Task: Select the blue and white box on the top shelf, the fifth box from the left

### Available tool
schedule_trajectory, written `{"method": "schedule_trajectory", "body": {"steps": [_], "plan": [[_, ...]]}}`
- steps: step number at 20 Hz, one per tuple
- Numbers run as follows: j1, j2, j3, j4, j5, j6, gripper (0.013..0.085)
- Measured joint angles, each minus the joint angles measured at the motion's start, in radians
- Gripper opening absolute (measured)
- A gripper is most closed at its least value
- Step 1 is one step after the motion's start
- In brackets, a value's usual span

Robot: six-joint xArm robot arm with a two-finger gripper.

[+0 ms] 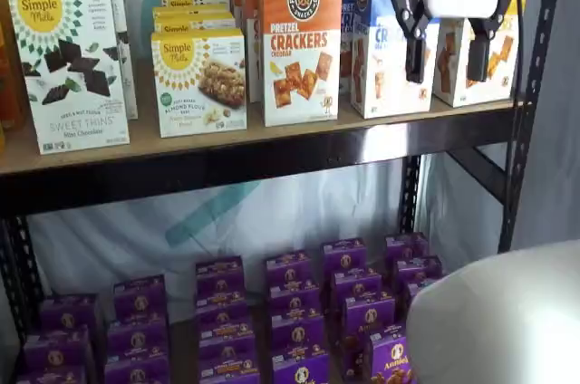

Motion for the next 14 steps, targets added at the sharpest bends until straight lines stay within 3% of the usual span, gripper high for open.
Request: {"method": "schedule_trajectory", "body": {"steps": [8,14], "plan": [[0.003,-0.003,0.008,-0.003,-0.01,0.001,0.085],[0.011,-0.028,0.031,-0.016,-0.066,-0.001,0.085]]}}
